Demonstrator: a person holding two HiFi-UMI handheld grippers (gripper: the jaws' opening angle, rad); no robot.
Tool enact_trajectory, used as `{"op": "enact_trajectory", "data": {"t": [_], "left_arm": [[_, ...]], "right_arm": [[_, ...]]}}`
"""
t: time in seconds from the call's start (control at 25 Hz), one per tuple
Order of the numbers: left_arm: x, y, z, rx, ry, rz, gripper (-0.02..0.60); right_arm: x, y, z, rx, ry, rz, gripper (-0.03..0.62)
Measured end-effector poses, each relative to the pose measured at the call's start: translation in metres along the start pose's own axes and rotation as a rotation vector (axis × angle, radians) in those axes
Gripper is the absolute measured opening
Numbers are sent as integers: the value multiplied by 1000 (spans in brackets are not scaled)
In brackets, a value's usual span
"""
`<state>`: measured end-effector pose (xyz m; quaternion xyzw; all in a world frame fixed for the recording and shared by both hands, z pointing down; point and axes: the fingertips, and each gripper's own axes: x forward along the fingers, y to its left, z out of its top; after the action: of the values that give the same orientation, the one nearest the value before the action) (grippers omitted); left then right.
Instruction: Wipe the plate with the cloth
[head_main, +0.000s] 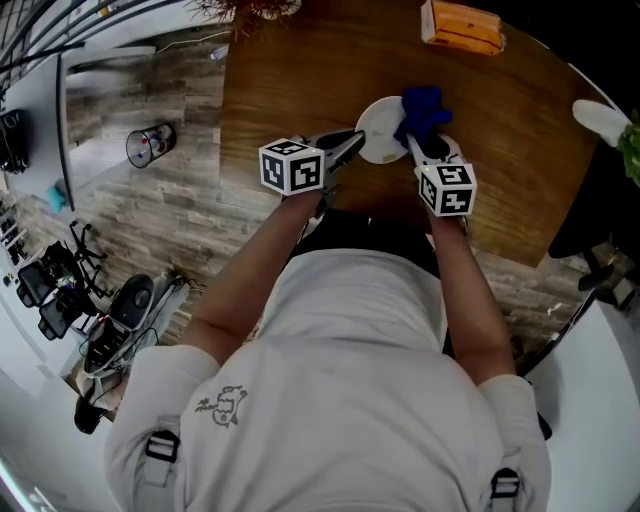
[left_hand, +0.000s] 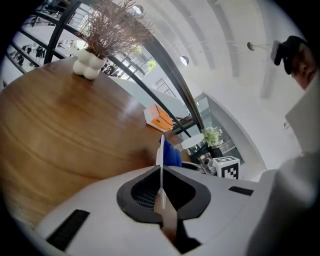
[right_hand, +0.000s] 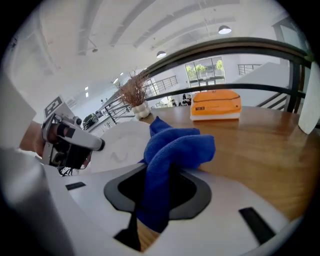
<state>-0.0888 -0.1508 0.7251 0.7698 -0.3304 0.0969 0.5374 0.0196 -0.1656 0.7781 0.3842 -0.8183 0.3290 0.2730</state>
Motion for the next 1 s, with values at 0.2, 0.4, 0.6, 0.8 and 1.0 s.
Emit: {"op": "enact_trajectory", "data": {"t": [0.2, 0.4, 0.6, 0.8, 1.0], "left_arm": [[-13, -43, 9, 53, -13, -67, 20], [-32, -83, 46, 108, -86, -130, 20], [-60, -110, 110, 185, -192, -220, 20], [-101, -144, 146, 226, -261, -289, 20], [-124, -175, 147, 263, -249, -358, 20]], "right_arm": [[-34, 23, 64, -43, -137, -10, 112], [-67, 83, 128, -157, -259, 23, 110], [-87, 114, 152, -185, -305, 33, 110], [-122, 124, 152, -285, -287, -50, 111], [-171, 82, 189, -306, -333, -197, 112]]}}
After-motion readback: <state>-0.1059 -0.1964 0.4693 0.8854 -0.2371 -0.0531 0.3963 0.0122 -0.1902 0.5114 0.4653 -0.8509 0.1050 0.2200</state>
